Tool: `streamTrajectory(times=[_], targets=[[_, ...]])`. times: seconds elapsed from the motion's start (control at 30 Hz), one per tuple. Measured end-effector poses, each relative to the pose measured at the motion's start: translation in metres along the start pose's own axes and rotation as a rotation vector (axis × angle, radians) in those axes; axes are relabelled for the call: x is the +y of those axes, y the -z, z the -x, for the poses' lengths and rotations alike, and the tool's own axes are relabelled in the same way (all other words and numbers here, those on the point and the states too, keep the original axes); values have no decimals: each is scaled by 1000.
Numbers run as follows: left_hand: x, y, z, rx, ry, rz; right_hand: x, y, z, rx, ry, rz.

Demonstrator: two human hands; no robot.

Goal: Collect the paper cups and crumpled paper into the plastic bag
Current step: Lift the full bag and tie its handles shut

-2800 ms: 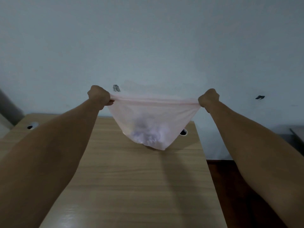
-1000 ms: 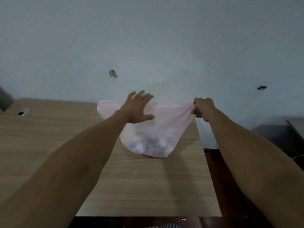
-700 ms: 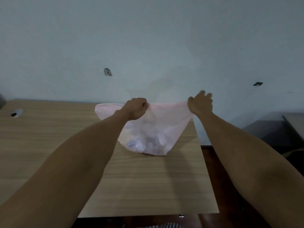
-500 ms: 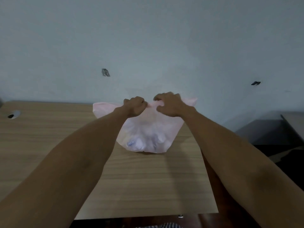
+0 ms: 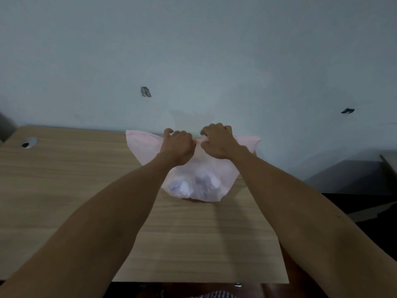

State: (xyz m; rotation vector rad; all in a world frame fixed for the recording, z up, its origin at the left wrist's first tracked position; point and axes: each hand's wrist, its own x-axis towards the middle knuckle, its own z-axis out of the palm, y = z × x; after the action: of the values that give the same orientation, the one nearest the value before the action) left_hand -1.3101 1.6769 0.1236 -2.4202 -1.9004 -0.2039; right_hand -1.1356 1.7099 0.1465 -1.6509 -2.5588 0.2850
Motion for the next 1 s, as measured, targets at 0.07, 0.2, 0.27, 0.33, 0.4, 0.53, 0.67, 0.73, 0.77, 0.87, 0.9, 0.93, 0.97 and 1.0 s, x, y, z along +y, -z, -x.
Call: streamTrajectory(times=[0.07,0.2,0.27,0.33,0.4,0.53,0.67,0.73,0.77,0.87,0.9,0.93,0.97,1.0], targets=[[1,0,-7,-88,117,105,2,-8,8,112,140,134],[-4,-3,-8,-105,68,141,-2,-22,15,116,134,343],[-4,-5,-1,41,-103,34,-4,-21,13,74,48,273],[-4,-10,5,149,-253,-103,-3,-20,8,20,-27,192],[-3,-19,10,214,-315,-203,-3,-18,5,-43,-63,115],[2,-16,9,143,-97,-188,3,-29,8,91,78,105],[0,-10,-2,-66,77,2,10,-44,19,239,230,235],[-5,-10,-2,-88,34,13,8,-45,20,239,203,244],[-6,-11,0,-53,-24,-5,5,-43,19,202,168,234],[-5,-15,12,142,-255,-119,-1,-36,13,80,50,174],[-4,-18,15,183,-305,-146,-1,-33,10,38,8,136],[-3,-22,17,206,-331,-175,0,-31,8,-12,-32,113],[-3,-26,18,206,-331,-205,1,-30,6,-56,-54,107],[-3,-27,19,179,-299,-227,3,-29,5,-84,-63,103]])
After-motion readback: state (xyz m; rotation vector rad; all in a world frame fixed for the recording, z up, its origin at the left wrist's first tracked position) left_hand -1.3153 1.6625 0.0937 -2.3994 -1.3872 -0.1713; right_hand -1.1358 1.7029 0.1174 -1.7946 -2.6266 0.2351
